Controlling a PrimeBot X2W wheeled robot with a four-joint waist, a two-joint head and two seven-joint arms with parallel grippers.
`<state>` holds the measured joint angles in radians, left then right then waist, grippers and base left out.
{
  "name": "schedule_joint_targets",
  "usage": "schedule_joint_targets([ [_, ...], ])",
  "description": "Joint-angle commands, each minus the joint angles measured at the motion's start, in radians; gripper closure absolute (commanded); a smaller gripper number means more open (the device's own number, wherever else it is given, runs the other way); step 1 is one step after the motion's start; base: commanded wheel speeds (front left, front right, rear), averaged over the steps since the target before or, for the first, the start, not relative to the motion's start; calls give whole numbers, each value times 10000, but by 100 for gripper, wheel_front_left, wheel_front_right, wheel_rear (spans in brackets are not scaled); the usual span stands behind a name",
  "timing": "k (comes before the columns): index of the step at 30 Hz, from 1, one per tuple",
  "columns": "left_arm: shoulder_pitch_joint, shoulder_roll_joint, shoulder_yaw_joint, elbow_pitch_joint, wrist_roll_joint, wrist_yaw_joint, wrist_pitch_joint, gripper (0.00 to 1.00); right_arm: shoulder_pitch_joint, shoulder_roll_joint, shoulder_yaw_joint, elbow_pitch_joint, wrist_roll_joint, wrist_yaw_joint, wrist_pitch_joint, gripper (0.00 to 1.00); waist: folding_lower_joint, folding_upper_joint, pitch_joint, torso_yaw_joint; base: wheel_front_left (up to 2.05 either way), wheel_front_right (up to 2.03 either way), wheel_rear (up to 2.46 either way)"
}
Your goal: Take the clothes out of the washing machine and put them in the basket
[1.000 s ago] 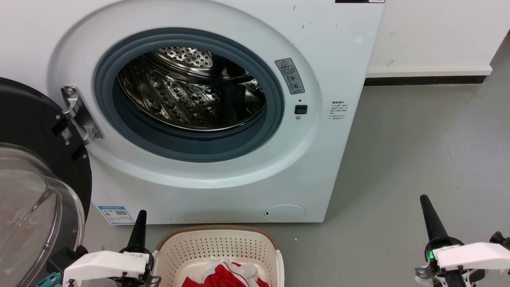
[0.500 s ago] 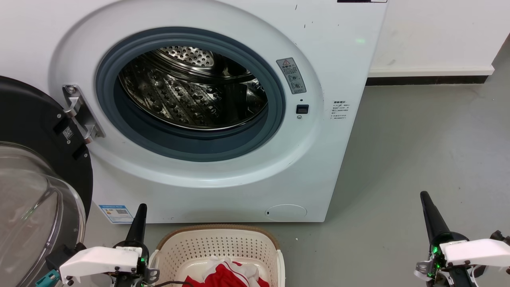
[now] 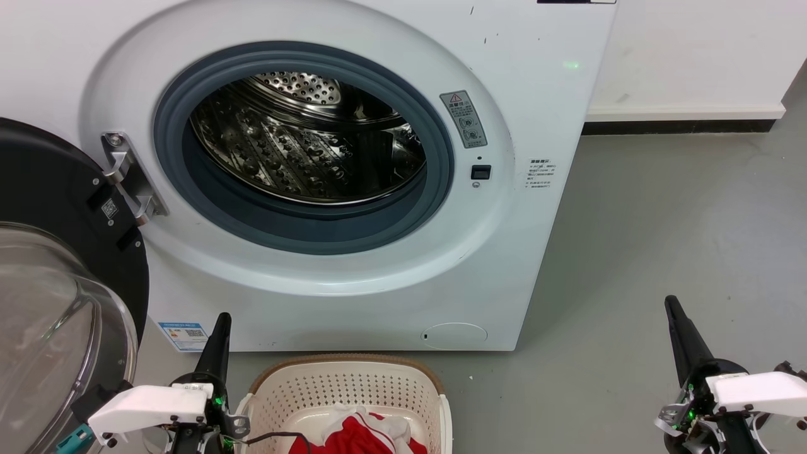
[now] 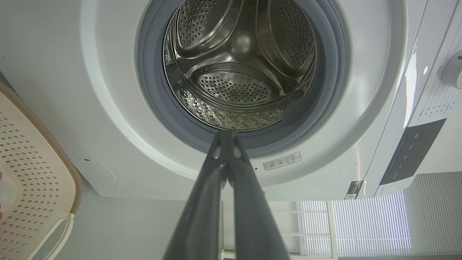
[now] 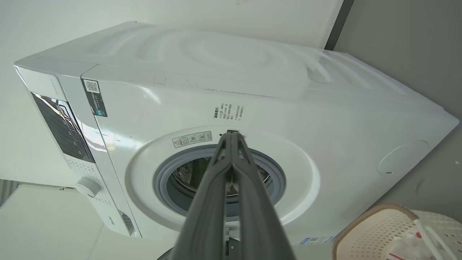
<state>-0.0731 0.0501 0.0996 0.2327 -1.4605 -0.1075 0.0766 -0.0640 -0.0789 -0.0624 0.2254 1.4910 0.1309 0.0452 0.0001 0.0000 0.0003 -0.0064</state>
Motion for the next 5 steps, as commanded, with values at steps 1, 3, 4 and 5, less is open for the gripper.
schedule_joint_targets([
  [1, -225, 2, 29, 12, -192, -80, 74, 100, -279, -12, -40, 10, 205, -2, 50, 100, -1, 0, 2, 4, 0, 0, 0],
  [3, -234, 2, 47, 29, -345, -98, 98, 100, -297, -7, -53, 32, 357, -2, 84, 100, -1, 0, 4, 10, 0, 0, 0],
  [4, -229, 2, 57, 37, -419, -106, 122, 100, -293, -4, -62, 41, 435, -2, 105, 100, -1, 0, 6, 13, 0, 0, 0],
  [5, -231, 2, 66, 47, -495, -115, 148, 100, -293, -1, -70, 55, 507, -2, 135, 100, -1, 0, 7, 16, 0, 0, 0],
])
